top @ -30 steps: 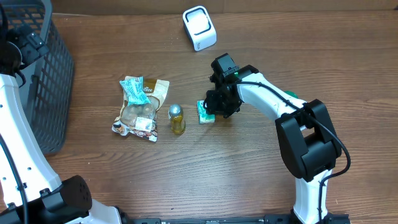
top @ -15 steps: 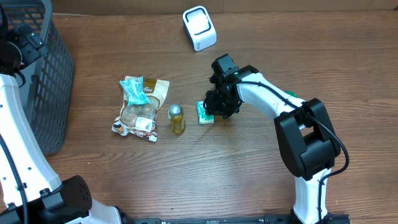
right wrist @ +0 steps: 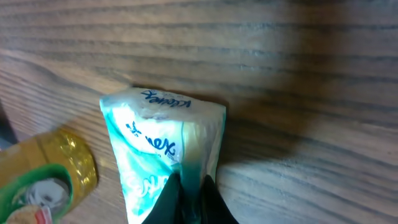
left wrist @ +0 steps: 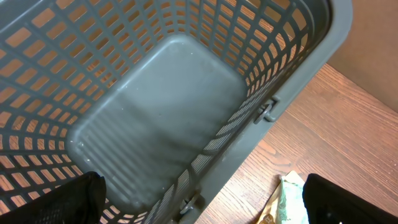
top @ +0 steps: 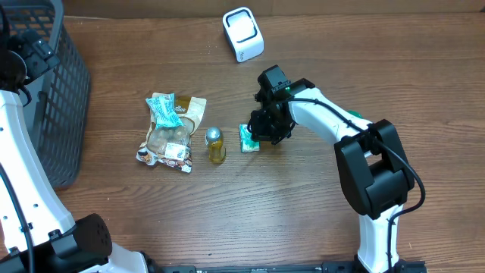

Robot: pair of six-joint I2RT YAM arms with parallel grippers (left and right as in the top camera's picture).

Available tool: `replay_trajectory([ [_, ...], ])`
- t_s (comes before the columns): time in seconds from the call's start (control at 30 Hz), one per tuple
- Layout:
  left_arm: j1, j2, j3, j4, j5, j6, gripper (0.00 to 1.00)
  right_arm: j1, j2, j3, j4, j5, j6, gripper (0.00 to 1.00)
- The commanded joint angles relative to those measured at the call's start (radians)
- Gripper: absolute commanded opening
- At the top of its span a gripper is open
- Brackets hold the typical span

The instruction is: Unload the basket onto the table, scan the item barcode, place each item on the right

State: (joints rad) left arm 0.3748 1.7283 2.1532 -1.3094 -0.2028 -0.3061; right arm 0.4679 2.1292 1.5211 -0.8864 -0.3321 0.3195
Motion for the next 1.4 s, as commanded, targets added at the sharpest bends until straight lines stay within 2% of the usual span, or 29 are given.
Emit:
replay_trajectory([
  [0.0,-0.002,0.005,0.009,0.004,-0.003,0.018,1.00,-0.012,0.024,0.118,-0.091,0.103,-0.063,0.04],
  [0.1,-0.002,0.005,0.009,0.004,-0.003,0.018,1.00,-0.008,0.011,0.261,-0.211,0.274,-0.068,0.04],
  [0.27,-0.002,0.005,0.009,0.004,-0.003,0.018,1.00,0.018,0.008,0.578,-0.393,0.497,-0.185,0.04],
  [0.4,-0.002,0.005,0.009,0.004,-0.002,0.018,1.00,0.035,0.008,0.732,-0.373,0.683,-0.279,0.04],
  [0.53,-0.002,0.005,0.009,0.004,-0.003,0.018,1.00,0.048,0.008,0.772,-0.228,0.806,-0.417,0.04],
  [0.9,-0.002,0.005,0.009,0.004,-0.002,0.018,1.00,0.051,0.076,0.756,0.209,0.815,-0.703,0.04],
  [1.17,-0.002,0.005,0.009,0.004,-0.003,0.018,1.00,0.049,0.247,0.756,0.562,0.912,-0.976,0.04],
  [1.37,-0.002,0.005,0.009,0.004,-0.002,0.018,1.00,0.049,0.375,0.756,0.725,0.918,-1.190,0.04],
])
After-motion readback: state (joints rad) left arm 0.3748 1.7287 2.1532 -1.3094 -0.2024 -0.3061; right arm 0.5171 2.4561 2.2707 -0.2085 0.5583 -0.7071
